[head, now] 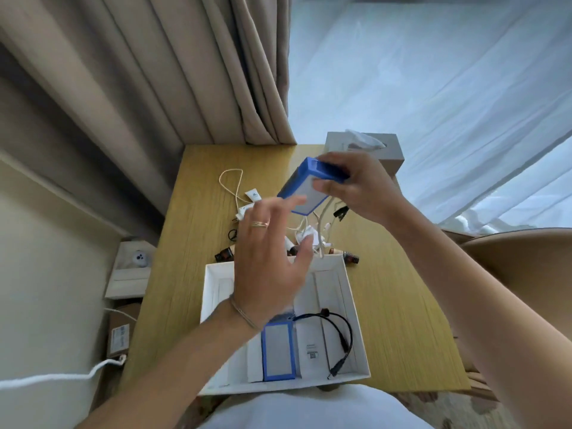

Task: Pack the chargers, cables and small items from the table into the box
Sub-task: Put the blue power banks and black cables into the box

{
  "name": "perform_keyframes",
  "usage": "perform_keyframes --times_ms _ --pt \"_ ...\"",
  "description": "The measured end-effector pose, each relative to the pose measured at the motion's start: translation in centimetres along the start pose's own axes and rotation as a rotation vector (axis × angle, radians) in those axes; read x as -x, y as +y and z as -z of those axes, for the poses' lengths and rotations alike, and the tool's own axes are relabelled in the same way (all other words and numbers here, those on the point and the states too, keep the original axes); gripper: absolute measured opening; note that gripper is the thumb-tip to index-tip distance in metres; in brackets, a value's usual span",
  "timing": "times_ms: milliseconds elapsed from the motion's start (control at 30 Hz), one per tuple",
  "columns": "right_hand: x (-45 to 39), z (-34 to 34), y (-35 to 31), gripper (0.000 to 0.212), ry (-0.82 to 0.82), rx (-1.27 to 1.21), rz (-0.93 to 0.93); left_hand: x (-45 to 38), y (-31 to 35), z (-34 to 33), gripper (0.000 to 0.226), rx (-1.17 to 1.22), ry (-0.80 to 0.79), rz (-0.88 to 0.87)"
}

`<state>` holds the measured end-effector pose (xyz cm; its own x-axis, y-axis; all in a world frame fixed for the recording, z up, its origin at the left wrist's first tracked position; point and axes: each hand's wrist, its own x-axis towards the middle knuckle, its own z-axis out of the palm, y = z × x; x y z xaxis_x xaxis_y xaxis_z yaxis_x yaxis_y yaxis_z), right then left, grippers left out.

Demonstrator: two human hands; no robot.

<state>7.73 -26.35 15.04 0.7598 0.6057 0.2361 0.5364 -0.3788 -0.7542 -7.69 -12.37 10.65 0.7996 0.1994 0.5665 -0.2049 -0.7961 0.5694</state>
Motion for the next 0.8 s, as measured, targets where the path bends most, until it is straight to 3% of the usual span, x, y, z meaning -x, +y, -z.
perform_keyframes --times_ms 67,200,233,300,400,567,667,800 --pt "-0.2 -0.5 -0.4 0.016 -0.028 0.023 0.025 -4.0 -0.7 1.9 0.055 -0.007 -0.067 0.116" --pt "-0.6 -1.2 -1.0 0.016 -0.137 0.034 0.095 -8.0 -2.0 3.2 0.027 0.182 -0.294 0.237" --pt "-0.7 -1.2 -1.1 0.015 -0.155 0.021 0.086 -8.1 -2.3 3.3 0.022 0.188 -0.287 0.224" --pt "-1.0 -1.1 -1.1 0.038 -0.169 -0.041 0.049 -8.1 -2.9 3.5 0.016 0.142 -0.249 0.186" --pt "-1.4 -0.3 0.0 0.054 -0.149 -0.082 0.021 -7.8 -3.8 4.0 0.013 0.148 -0.127 0.258" --pt "-1.4 0.1 2.6 0.045 -0.119 -0.021 -0.162 -7.8 -4.7 6.1 0.023 0.245 -0.041 0.340" --pt "-1.7 -1.4 1.6 0.034 -0.147 -0.324 -0.182 -7.8 -5.2 6.8 0.020 0.360 -0.051 0.395" --pt "-1.3 -3.4 -1.3 0.029 -0.161 -0.659 -0.192 -7.3 -5.3 7.7 0.017 0.691 -0.029 0.678"
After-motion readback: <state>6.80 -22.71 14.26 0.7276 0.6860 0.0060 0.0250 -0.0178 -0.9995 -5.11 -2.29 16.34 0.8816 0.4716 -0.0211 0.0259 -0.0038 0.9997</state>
